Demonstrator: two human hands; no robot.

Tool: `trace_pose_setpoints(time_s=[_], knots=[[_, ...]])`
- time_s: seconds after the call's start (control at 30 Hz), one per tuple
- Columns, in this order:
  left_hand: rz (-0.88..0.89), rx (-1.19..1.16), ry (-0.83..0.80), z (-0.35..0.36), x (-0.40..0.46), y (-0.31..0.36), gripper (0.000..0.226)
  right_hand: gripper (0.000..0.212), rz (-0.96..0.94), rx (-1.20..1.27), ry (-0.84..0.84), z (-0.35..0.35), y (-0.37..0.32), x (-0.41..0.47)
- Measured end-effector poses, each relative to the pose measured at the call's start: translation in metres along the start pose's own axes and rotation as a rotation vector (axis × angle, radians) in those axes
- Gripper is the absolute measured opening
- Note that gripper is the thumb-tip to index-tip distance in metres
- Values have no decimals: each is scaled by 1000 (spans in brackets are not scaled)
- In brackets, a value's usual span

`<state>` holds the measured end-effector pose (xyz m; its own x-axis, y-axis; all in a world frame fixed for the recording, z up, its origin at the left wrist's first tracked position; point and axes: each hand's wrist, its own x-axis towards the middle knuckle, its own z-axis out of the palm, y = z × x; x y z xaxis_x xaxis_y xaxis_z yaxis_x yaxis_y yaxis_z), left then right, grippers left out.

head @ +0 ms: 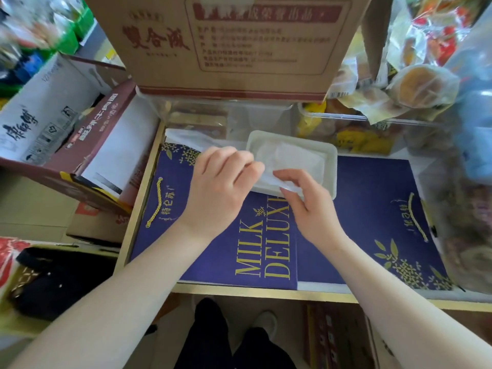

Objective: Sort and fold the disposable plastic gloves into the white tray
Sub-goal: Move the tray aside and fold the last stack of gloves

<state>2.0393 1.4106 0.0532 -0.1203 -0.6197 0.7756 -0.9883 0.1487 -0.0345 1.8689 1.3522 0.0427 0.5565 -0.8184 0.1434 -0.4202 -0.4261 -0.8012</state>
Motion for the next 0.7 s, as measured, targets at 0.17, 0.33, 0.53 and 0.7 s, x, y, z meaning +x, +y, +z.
trace_pose_setpoints(time_s=[0.17, 0.33, 0.53, 0.7], knots=[[-278, -63, -57, 25, 4, -1, 51, 20, 230, 300, 172, -8, 10, -5], [-890, -423, -338, 51, -15, -14, 68, 15, 514, 607, 353, -23, 29, 0], [-1262, -712, -658, 78, -11, -18, 44, 20, 703, 471, 473, -24, 64, 7], [-1242, -686, -623, 87, -6, -11, 27, 15, 695, 292, 566, -20, 71, 18]])
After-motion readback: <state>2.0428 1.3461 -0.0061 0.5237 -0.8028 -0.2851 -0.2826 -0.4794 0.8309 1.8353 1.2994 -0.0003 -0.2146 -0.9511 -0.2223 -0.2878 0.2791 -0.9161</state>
